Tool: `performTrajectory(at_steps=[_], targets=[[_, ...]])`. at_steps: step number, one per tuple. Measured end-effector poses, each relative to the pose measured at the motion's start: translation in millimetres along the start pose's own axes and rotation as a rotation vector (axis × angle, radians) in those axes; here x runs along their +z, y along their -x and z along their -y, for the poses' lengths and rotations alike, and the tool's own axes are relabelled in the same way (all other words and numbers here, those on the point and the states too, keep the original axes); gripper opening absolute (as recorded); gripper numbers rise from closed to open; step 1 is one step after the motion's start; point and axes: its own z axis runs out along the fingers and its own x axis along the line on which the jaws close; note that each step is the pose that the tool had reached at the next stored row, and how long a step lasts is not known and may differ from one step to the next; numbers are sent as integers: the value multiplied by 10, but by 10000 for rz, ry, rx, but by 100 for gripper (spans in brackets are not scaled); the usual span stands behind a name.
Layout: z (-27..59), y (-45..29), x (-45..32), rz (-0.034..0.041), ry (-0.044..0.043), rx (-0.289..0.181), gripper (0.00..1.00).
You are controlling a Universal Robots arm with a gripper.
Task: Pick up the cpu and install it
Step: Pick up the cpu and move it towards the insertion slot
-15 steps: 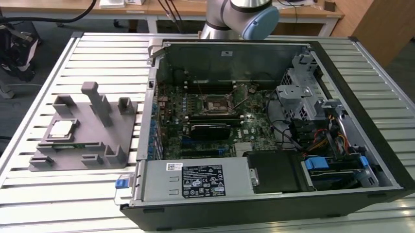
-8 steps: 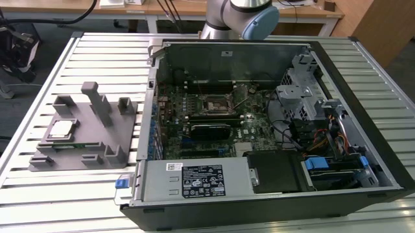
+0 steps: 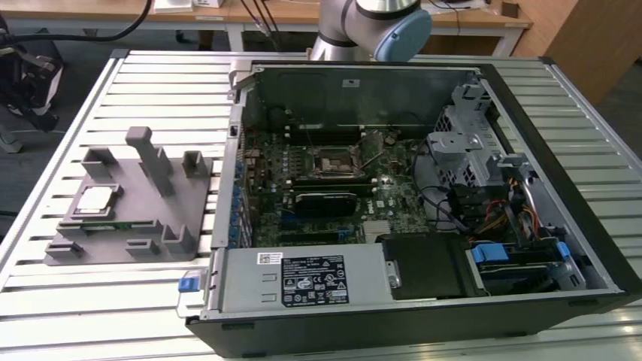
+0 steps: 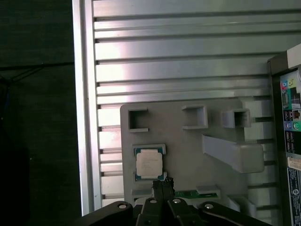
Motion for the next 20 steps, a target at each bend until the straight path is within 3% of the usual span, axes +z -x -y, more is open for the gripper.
performTrajectory(at_steps=[5,9,12,13,17,20], targets=[[9,1,18,-1,11,0,11],[20,0,30,1,12,-2,23],[39,-2,58,0,12,-6,41],[45,-3,75,-1,12,-23,41],[57,-4,139,-17,18,-307,58],[62,-6,187,-53,25,-639,65]])
